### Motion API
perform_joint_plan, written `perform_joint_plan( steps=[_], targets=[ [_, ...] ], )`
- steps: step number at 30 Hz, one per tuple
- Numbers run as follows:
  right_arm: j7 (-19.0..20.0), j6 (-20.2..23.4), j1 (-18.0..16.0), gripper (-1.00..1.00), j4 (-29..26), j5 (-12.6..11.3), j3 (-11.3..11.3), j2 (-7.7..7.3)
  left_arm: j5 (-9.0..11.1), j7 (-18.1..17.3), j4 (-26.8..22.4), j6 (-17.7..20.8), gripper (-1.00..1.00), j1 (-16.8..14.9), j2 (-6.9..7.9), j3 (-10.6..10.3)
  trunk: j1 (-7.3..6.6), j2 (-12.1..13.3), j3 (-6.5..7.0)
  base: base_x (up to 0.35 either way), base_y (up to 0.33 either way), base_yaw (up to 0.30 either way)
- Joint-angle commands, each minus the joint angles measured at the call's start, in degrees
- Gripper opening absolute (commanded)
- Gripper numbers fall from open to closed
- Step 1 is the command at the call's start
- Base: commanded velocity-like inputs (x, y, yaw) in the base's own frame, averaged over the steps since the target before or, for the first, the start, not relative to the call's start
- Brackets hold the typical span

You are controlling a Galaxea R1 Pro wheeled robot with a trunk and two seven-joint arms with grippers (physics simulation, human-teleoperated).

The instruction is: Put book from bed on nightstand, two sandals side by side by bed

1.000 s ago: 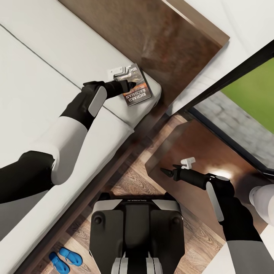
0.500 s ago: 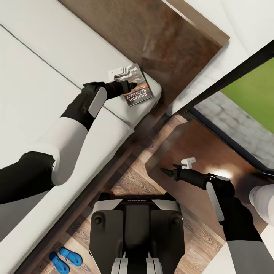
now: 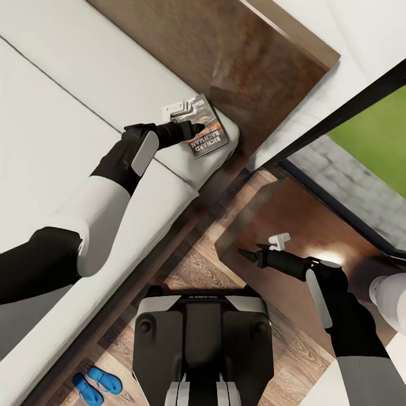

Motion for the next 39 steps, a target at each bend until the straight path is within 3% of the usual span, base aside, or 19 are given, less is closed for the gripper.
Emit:
perform_joint_plan(
  steps=[1, 28, 39],
  targets=[
    [-0.02, 0.45, -0.02, 1.00, -0.02, -0.44, -0.05, 0.00, 0.21, 0.15, 1.44, 0.48, 1.00, 0.05, 0.01, -0.08, 0.02, -0.03, -0.03, 0.000, 0.000, 0.000],
    [0.07, 0.42, -0.02, 1.00, -0.02, -0.44, -0.13, -0.24, 0.14, -3.91, 1.40, 0.49, 1.00, 2.65, -0.16, -0.28, 0.02, -0.03, -0.03, 0.000, 0.000, 0.000],
    [0.07, 0.44, -0.01, 1.00, -0.02, -0.44, -0.13, -0.26, -0.08, -3.78, 0.77, 0.68, 1.00, 3.18, 0.18, -0.32, 0.02, -0.03, -0.03, 0.000, 0.000, 0.000]
  ],
)
